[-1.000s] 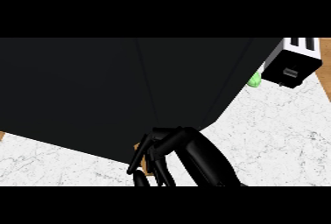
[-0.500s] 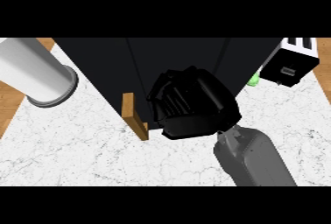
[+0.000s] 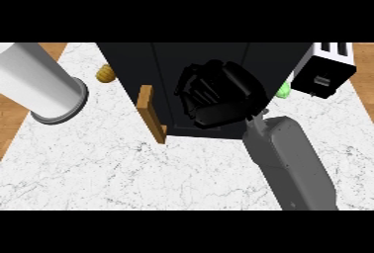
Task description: Pick up the bottled water, place it into the cabinet and close the cabinet
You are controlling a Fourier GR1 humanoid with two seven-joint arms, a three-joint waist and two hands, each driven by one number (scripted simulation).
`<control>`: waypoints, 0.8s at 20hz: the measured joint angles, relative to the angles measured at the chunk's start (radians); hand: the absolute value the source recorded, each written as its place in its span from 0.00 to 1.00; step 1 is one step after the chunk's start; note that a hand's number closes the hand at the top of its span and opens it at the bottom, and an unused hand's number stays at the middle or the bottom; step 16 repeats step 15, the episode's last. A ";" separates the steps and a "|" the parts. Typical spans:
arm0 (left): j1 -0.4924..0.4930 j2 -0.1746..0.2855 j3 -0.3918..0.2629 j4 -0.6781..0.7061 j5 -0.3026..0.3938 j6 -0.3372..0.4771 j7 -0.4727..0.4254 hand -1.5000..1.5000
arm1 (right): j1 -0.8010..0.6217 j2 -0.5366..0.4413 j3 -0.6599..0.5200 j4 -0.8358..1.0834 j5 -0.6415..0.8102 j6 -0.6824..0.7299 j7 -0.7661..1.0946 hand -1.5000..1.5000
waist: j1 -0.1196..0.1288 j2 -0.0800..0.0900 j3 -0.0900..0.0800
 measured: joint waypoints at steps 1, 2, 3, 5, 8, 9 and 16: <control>-0.008 0.008 0.008 0.001 0.013 0.002 0.008 0.00 | -0.011 0.000 -0.003 0.014 -0.005 0.010 0.007 1.00 | -0.003 -0.001 0.003; -0.003 0.013 0.022 -0.005 0.032 -0.002 0.017 0.00 | -0.016 0.000 -0.005 0.023 -0.007 0.022 0.006 1.00 | -0.004 -0.003 0.004; 0.005 0.008 0.024 -0.019 0.037 -0.001 0.024 0.00 | -0.021 -0.001 -0.007 0.034 -0.003 0.031 0.002 1.00 | -0.004 -0.005 0.007; 0.015 0.005 0.036 -0.017 0.046 -0.019 0.034 0.00 | -0.029 -0.010 -0.011 0.049 -0.013 0.061 0.009 1.00 | -0.002 -0.009 0.008; -0.010 0.018 0.045 -0.004 0.070 -0.010 0.052 0.00 | -0.044 -0.005 -0.015 0.065 -0.018 0.074 0.022 1.00 | -0.010 -0.009 0.012; -0.012 0.016 0.044 -0.002 0.070 -0.016 0.056 0.00 | -0.046 -0.004 -0.015 0.069 -0.020 0.070 0.019 1.00 | -0.008 -0.011 0.014; -0.027 0.018 0.040 -0.009 0.077 -0.013 0.090 0.00 | -0.060 -0.007 -0.012 0.086 -0.054 0.090 0.022 1.00 | -0.010 -0.011 0.021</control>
